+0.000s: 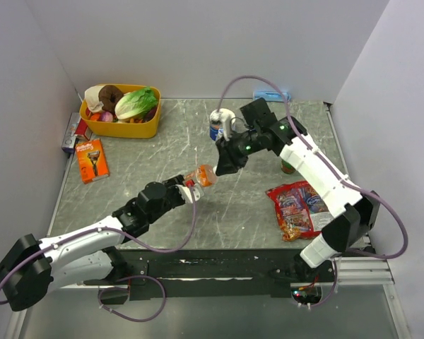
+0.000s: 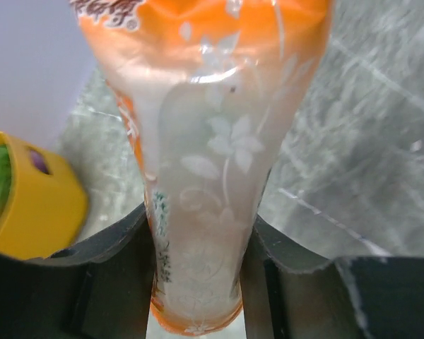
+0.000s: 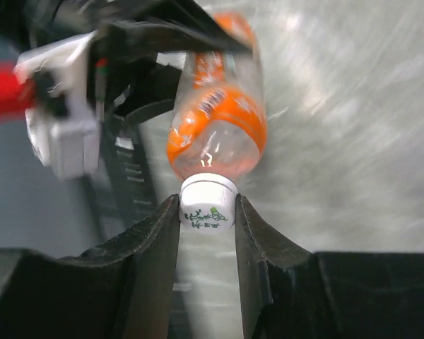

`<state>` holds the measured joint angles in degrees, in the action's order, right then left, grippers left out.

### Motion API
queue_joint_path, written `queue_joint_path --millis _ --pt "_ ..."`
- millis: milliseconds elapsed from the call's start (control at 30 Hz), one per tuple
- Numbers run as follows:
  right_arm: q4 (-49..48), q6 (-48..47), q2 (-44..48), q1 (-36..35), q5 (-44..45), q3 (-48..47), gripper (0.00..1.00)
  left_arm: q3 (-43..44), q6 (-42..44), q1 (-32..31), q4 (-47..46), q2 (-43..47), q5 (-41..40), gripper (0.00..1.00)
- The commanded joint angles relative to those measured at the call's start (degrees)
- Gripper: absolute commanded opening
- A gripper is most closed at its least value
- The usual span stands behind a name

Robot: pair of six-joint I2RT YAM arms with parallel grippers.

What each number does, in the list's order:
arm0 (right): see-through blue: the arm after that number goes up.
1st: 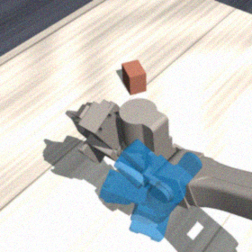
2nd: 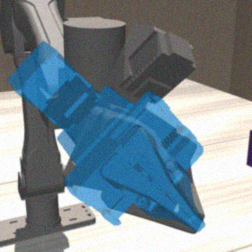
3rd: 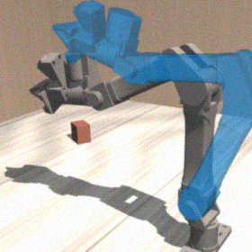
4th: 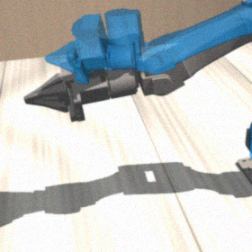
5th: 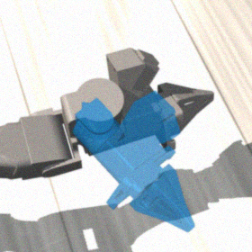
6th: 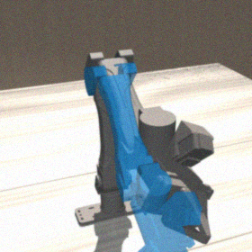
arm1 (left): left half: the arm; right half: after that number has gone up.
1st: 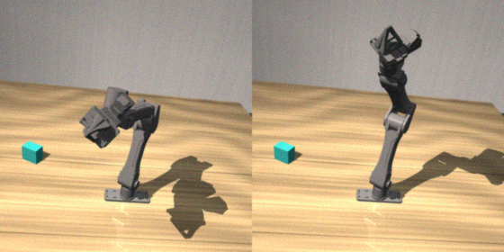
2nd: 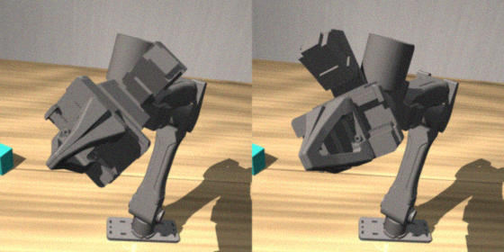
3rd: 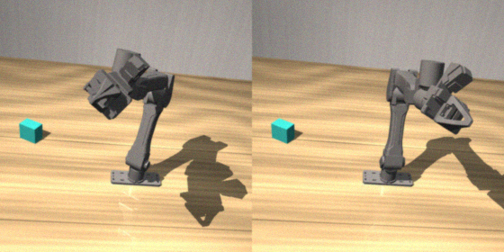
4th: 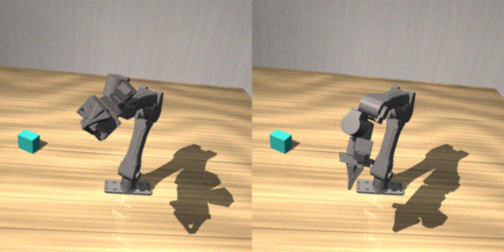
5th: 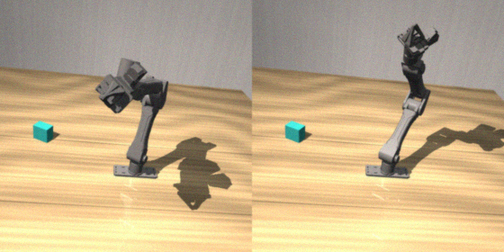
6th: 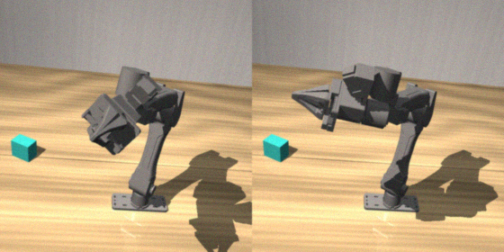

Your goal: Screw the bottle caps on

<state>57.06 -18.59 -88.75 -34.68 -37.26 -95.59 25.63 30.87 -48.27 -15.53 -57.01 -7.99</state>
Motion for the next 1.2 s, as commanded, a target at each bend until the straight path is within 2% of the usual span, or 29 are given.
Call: queue_joint_path --millis 0,200,233,300,333,367,400,433,467,500,633,667,767,900,1167 --pt "4.11 30.01 -2.04 7.16 -6.24 5.14 0.0 2.23 7.26 -2.62 -12.86 0.24 -7.39 0.01" --pt "1.66 31.51 -5.03 9.1 -13.36 2.26 0.0 2.14 6.58 -3.06 -7.52 0.41 -7.66 0.01" --pt "0.52 30.9 -5.38 9.36 -14.94 1.47 0.19 2.23 5.79 -3.06 -6.28 0.5 -6.79 0.01" --pt "-0.71 27.76 -5.64 9.89 -16.09 -1.42 0.46 2.58 3.59 -3.06 -3.65 0.76 -4.94 0.01" --pt "-1.33 25.64 -5.56 10.67 -18.62 -2.74 0.63 2.59 2.88 -3.06 -1.46 0.85 -2.41 0.01" --pt "-0.99 23.1 -5.3 10.77 -18.99 -4.41 0.69 2.5 1.57 -2.97 -0.04 1.29 -0.82 0.01" --pt "-0.37 16.29 -4.94 10.86 -19.17 -7.73 0.75 2.5 1.3 -2.97 1.28 1.47 1.11 0.01" --pt "0.33 12.13 -4.33 10.86 -19.87 -8.99 0.76 2.5 0.69 -2.97 3.12 1.55 3.66 0.01" --pt "2.6 1.82 -2.41 10.94 -21.35 -9.78 0.78 2.41 -0.54 -2.97 3.92 1.82 5.34 0.01" --pt "3.23 -3.42 -0.83 10.77 -22.15 -9.44 0.82 2.41 -0.55 -2.97 4.88 1.99 6.92 0.01" --pt "2.27 -27.85 10.42 8.06 -19.1 0.47 0.81 1.79 -1.34 -2.36 6.21 2.87 12.46 0.01" --pt "2.44 -36.78 14.44 5.0 -17.08 2.67 0.8 1.79 -1.6 -2.01 6.39 3.05 14.39 0.01" --pt "0.7 -47.29 21.13 1.46 -10.57 13.46 0.77 2.23 -2.66 0.01 6.13 3.4 18.52 0.01" --pt "-5.46 -51.98 25.55 -3.63 -5.38 20.09 0.75 2.76 -3.36 0.72 5.6 3.84 20.64 0.01" --pt "-8.02 -51.99 23.45 -5.14 -4.32 20.36 0.69 3.11 -2.4 0.9 5.68 5.24 22.58 0.01"
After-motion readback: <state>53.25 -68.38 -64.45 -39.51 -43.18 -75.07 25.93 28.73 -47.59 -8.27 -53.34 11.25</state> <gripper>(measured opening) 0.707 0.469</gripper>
